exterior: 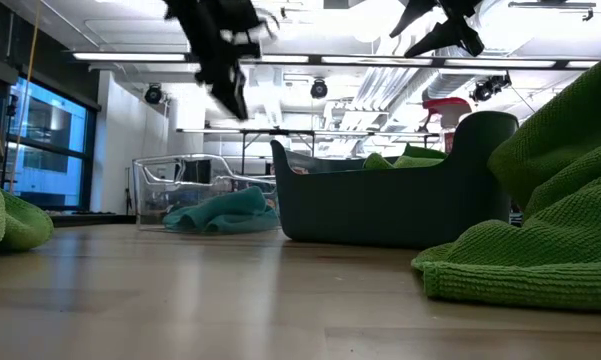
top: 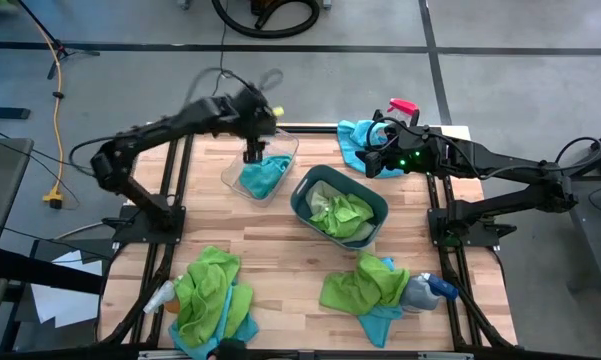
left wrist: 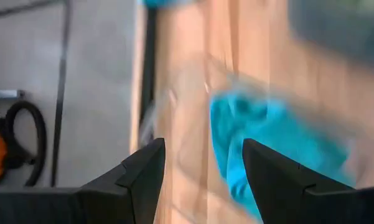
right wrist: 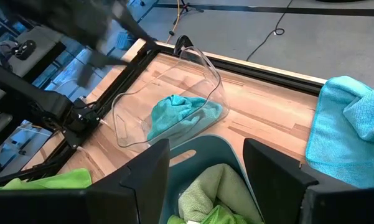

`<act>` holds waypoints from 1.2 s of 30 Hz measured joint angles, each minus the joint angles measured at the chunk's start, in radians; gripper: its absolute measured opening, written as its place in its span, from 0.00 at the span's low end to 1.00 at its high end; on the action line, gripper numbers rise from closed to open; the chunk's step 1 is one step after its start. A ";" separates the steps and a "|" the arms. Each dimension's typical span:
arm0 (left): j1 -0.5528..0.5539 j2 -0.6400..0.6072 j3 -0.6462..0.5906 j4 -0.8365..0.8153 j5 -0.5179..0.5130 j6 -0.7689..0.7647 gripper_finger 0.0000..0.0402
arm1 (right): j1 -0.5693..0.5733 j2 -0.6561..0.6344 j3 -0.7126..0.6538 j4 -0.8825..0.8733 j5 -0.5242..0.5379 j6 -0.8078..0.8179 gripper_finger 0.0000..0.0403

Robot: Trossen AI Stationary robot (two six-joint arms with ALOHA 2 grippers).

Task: Sort microfiber towel by color & place in baskets
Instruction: Put the blue microfiber towel into the transparent bin

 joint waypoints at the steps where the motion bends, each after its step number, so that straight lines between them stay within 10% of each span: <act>1: 0.015 -0.032 0.003 0.017 0.039 -0.044 0.50 | 0.000 0.000 0.000 0.000 0.000 0.000 0.51; 8: 0.076 -0.237 0.003 0.114 0.265 -0.312 0.50 | 0.000 0.000 0.000 0.001 0.000 -0.001 0.51; 21: -0.013 -0.444 -0.197 0.489 0.312 -0.535 0.50 | 0.000 0.000 0.000 0.024 0.000 -0.014 0.51; 29: -0.056 -0.688 -0.619 0.882 0.251 -0.866 0.50 | 0.000 0.002 0.000 0.023 -0.016 0.046 0.51; 36: -0.098 -0.835 -0.715 0.925 0.069 -0.913 0.50 | -0.050 0.138 0.022 -0.006 -0.017 0.243 0.51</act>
